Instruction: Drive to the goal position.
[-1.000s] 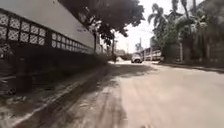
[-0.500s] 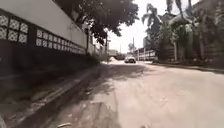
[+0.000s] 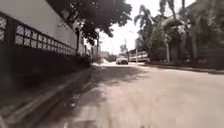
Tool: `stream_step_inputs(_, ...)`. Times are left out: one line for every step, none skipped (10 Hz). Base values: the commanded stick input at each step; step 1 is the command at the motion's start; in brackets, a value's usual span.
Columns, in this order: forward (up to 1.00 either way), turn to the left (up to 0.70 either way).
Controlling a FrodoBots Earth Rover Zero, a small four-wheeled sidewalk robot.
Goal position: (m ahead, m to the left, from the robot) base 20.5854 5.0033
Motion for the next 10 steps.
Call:
stream_step_inputs(1.00, -0.01)
stream_step_inputs(1.00, 0.00)
stream_step_inputs(1.00, 0.00)
stream_step_inputs(1.00, 0.00)
stream_step_inputs(1.00, 0.00)
stream_step_inputs(1.00, 0.04)
stream_step_inputs(1.00, 0.23)
stream_step_inputs(1.00, 0.20)
stream_step_inputs(1.00, 0.16)
stream_step_inputs(1.00, 0.15)
